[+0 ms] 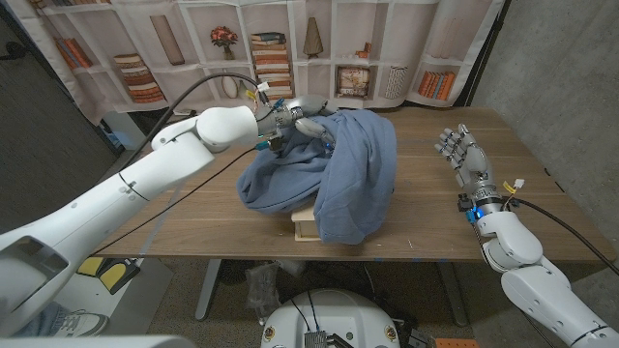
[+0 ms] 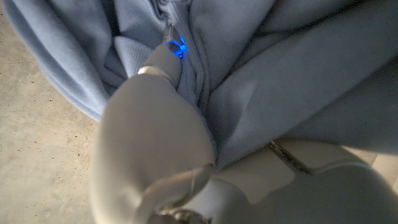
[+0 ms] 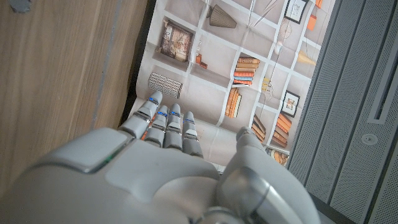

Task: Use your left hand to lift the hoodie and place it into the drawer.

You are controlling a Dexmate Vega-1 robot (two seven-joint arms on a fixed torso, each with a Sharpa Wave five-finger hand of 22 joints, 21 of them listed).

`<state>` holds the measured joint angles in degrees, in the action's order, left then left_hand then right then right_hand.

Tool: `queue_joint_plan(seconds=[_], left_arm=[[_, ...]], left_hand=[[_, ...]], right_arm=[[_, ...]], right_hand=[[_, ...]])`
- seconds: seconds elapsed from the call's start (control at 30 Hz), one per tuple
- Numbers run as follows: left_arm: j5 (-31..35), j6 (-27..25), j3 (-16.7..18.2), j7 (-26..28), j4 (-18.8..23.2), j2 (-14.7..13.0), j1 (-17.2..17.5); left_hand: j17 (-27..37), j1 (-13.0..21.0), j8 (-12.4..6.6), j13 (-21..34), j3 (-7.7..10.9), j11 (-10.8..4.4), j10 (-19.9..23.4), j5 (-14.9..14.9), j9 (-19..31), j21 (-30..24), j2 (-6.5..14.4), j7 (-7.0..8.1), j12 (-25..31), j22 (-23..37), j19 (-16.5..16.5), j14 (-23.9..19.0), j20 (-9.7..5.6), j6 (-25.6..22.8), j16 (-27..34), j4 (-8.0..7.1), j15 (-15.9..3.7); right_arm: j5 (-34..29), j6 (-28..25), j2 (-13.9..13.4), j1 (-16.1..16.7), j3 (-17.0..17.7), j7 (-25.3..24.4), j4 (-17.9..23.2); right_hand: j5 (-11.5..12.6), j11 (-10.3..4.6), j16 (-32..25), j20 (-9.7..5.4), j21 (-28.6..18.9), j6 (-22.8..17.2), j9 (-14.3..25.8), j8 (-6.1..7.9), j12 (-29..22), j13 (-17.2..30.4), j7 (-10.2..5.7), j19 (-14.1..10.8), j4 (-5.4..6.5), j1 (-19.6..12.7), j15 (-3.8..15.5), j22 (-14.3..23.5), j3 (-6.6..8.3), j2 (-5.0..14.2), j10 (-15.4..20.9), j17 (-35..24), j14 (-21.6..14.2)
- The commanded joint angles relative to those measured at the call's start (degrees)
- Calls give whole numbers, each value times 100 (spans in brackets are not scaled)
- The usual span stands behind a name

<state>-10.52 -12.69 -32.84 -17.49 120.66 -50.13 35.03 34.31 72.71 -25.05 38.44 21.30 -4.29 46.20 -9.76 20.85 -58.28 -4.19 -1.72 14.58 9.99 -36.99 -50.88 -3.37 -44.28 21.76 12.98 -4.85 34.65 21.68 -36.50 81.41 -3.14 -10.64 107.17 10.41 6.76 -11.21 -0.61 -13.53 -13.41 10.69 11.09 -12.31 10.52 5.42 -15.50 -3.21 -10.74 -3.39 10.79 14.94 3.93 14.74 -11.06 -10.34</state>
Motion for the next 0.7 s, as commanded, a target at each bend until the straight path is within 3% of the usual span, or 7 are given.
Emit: queue_joint_plan(seconds=[0.03, 0.7], left_arm=[[88, -84, -130, -65, 5, 38, 22], [188, -46, -434, -229, -266, 224, 3]], left_hand=[[8, 325, 10, 8, 582, -33, -10, -38, 26, 25, 985, 46, -14, 15, 34, -152, -135, 2, -16, -553, -404], [-13, 261, 44, 10, 628, -28, -20, -40, 26, 29, 990, 48, -38, 15, 56, -154, -118, 7, -85, -562, -382]], right_arm=[[47, 63, 8, 48, 43, 69, -30], [86, 89, 3, 160, 114, 120, -22]], right_hand=[[12, 5, 8, 21, 1, -45, 8, 11, 7, 20, 20, -38, 1, 31, -1, 21, -5, 23, 33, -11, -35], [12, -2, 10, 25, 15, -51, 8, 13, 9, 20, 18, -40, -1, 34, -3, 21, -8, 26, 29, -9, -37]])
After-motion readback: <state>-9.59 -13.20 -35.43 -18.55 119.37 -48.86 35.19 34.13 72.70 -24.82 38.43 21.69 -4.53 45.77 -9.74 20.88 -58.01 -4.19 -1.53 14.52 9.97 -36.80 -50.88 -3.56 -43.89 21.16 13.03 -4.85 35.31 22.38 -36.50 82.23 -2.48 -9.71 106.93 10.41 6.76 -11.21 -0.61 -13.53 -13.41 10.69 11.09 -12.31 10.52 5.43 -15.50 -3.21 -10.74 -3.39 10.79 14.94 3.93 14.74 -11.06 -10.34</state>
